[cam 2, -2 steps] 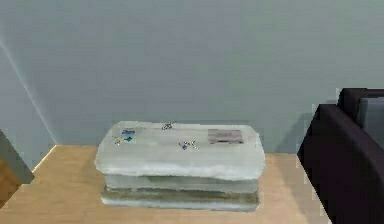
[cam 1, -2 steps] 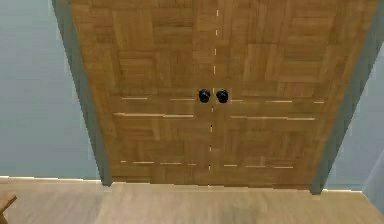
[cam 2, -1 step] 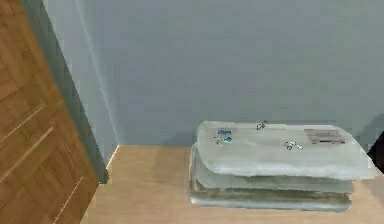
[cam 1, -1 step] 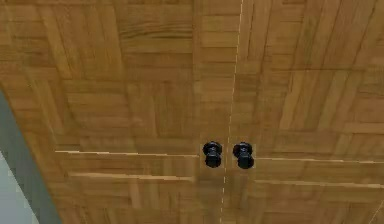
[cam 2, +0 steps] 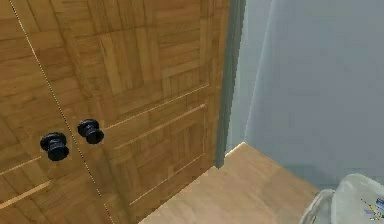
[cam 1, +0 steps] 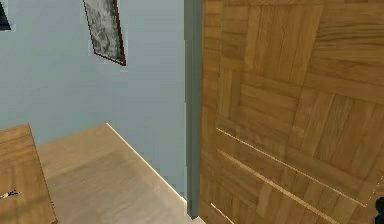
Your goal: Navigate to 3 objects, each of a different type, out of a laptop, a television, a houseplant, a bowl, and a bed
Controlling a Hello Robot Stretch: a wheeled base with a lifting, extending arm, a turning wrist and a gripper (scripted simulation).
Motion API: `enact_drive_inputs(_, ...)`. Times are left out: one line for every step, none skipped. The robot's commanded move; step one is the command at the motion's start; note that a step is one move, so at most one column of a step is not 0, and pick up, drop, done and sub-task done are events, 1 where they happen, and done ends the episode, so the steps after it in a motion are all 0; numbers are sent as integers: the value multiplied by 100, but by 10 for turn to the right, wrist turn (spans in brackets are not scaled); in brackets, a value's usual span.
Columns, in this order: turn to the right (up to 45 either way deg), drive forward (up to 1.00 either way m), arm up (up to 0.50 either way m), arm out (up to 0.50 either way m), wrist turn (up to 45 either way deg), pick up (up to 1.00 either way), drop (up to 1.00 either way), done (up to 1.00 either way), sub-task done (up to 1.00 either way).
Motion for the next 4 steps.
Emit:
enact_drive_inputs(-120,0,0,0,0,0,0,0,0)
enact_drive_inputs(0,70,0,0,0,0,0,0,0)
enact_drive_inputs(-240,0,0,0,0,0,0,0,0)
enact_drive_inputs(0,100,0,0,0,0,0,0,0)
